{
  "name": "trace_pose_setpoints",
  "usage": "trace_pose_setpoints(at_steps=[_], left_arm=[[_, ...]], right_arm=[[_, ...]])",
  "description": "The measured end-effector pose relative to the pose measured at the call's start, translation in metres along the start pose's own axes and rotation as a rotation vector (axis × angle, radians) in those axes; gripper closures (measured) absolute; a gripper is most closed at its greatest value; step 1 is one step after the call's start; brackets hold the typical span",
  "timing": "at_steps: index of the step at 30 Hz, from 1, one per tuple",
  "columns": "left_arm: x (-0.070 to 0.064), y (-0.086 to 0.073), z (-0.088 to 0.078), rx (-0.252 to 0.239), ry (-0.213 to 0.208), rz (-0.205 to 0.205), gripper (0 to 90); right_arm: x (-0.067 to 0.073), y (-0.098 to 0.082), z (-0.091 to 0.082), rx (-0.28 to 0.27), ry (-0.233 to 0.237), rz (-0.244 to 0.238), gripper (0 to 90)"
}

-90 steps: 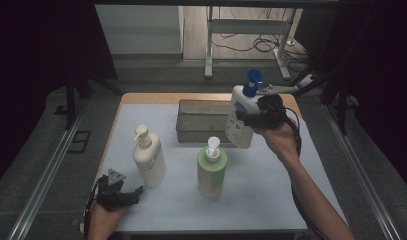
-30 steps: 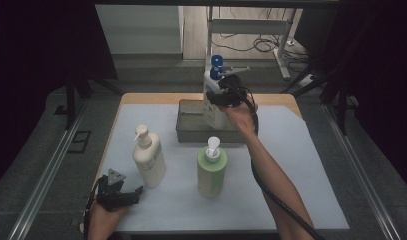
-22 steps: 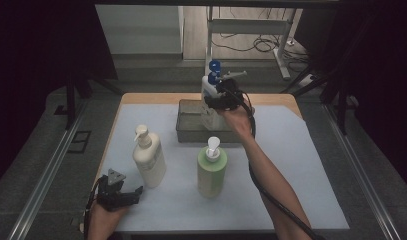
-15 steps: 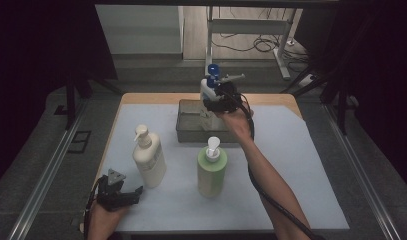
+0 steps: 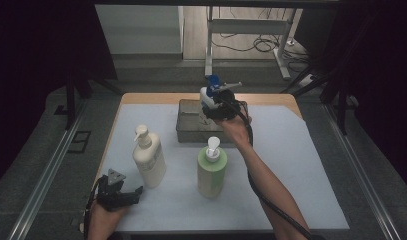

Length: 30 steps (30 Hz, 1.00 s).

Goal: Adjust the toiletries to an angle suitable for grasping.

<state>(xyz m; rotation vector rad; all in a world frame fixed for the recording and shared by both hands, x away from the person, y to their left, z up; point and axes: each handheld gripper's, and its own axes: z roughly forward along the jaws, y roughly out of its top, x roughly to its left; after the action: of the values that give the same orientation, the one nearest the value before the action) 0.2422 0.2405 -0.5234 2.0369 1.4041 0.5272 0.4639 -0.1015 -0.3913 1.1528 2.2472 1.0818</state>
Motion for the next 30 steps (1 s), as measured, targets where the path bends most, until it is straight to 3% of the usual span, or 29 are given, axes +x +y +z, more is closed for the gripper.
trace_pose_setpoints(at_steps=[14, 20, 25, 30], left_arm=[[0.0000, 0.0000, -0.0001, 0.000, 0.000, 0.000, 10.8], [0.0000, 0.0000, -0.0001, 0.000, 0.000, 0.000, 10.8], [-0.0001, 0.0000, 0.0000, 0.000, 0.000, 0.000, 10.8], [0.0000, 0.0000, -0.0001, 0.000, 0.000, 0.001, 10.8]], right_arm=[[0.0011, -0.0003, 0.0047, -0.002, -0.007, -0.005, 39.8], [-0.0007, -0.0023, 0.0074, -0.023, -0.001, 0.005, 39.2], [-0.0011, -0.0023, 0.0073, -0.027, 0.004, -0.014, 38.6], [-0.0038, -0.0036, 0.0019, -0.068, 0.028, -0.008, 36.3]])
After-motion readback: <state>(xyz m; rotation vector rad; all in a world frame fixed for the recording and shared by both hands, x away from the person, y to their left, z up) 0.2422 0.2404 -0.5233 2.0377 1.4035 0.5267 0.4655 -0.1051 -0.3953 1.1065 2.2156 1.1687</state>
